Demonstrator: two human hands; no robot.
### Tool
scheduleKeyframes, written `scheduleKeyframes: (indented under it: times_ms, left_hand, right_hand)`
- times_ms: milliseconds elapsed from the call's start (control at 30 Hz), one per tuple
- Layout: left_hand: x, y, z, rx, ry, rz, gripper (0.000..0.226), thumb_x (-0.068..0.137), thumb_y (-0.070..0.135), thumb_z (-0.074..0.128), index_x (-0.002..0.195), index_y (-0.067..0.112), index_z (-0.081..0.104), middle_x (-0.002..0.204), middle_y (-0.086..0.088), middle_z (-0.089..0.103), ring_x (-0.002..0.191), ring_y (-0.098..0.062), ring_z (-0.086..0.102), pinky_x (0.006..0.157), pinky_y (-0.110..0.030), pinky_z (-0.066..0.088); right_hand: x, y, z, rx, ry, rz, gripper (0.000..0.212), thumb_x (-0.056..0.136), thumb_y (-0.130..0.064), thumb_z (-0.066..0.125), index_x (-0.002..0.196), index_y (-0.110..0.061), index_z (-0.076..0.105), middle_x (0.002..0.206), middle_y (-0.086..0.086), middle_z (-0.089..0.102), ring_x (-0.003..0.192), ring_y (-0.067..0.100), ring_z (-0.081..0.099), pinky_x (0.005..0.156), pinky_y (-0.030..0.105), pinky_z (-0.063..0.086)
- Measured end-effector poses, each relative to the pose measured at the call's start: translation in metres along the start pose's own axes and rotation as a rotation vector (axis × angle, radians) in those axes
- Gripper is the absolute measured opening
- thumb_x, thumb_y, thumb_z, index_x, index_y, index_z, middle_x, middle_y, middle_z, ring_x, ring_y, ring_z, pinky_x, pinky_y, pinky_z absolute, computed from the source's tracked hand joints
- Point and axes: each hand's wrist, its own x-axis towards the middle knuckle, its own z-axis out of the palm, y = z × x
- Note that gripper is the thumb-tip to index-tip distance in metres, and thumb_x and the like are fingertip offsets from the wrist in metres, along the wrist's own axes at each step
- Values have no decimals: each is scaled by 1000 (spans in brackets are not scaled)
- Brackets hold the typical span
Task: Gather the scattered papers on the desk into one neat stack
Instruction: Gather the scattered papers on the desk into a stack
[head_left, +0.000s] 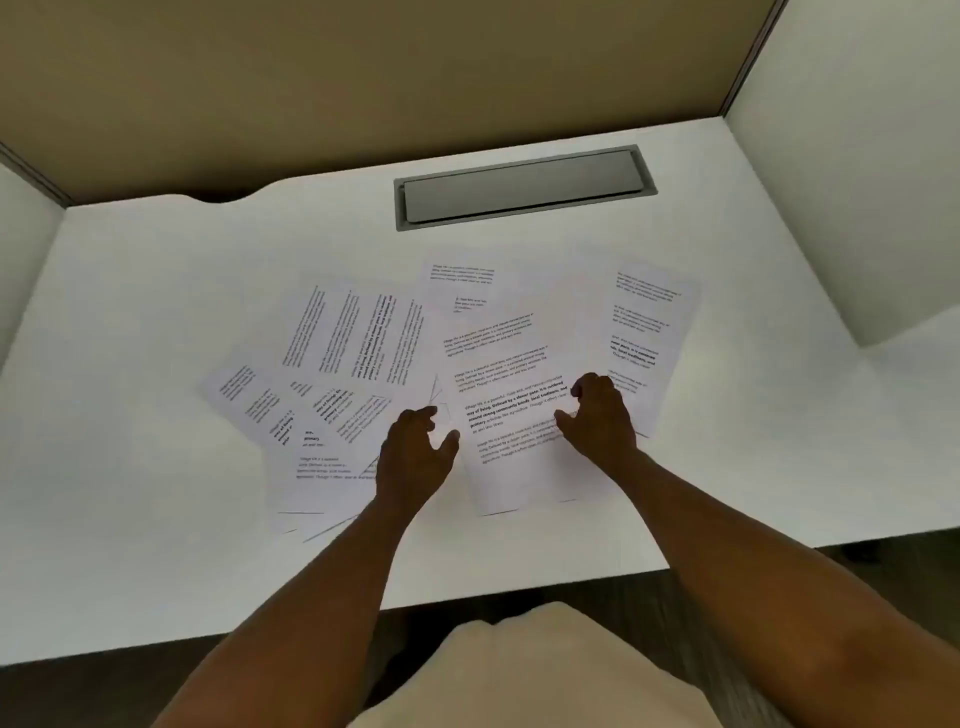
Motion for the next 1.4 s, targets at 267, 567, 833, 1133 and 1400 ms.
scheduleKeyframes:
  times_ms: [267, 567, 833, 1133, 1400]
  left_hand:
    - [5, 20, 26, -98, -80, -254, 62, 84, 39, 71, 134, 10, 50, 121, -8, 61, 111, -25, 58, 94, -34, 44]
    - [29, 38, 52, -310, -43, -618, 63, 80, 39, 76, 129, 6, 52, 130, -10, 57, 122, -27, 52, 97, -33, 42]
    - [49, 40, 60, -327, -36, -772, 80, 70, 44, 80, 130, 1, 48, 131, -15, 52, 119, -34, 52, 97, -40, 47]
    - [66, 42, 58, -467, -21, -805, 65, 67, 38, 82, 117, 6, 56, 118, -14, 62, 97, -28, 64, 76, -39, 58]
    - [68, 49, 48, -508, -54, -593, 47, 97, 23, 52, 142, 12, 45, 141, -6, 51, 124, -27, 53, 103, -38, 45]
  right_hand:
    - [14, 22, 0, 15, -74, 226, 70, 73, -38, 79, 122, 1, 46, 122, 18, 51, 116, 34, 49, 95, 39, 42]
    - [27, 18, 4, -20, -96, 317, 78, 71, -44, 79, 125, -1, 43, 125, 16, 53, 120, 34, 49, 93, 41, 44]
    - [35, 3, 2, -92, -95, 427, 94, 67, -39, 84, 134, 0, 31, 138, 22, 37, 125, 37, 42, 101, 40, 41]
    - [51, 3, 1, -71, -197, 443, 109, 65, -35, 87, 141, 4, 19, 136, 23, 43, 126, 36, 45, 102, 39, 40]
    - [47, 11, 3, -3, -177, 398, 65, 75, -40, 78, 123, -6, 51, 126, 16, 49, 122, 32, 45, 99, 40, 41]
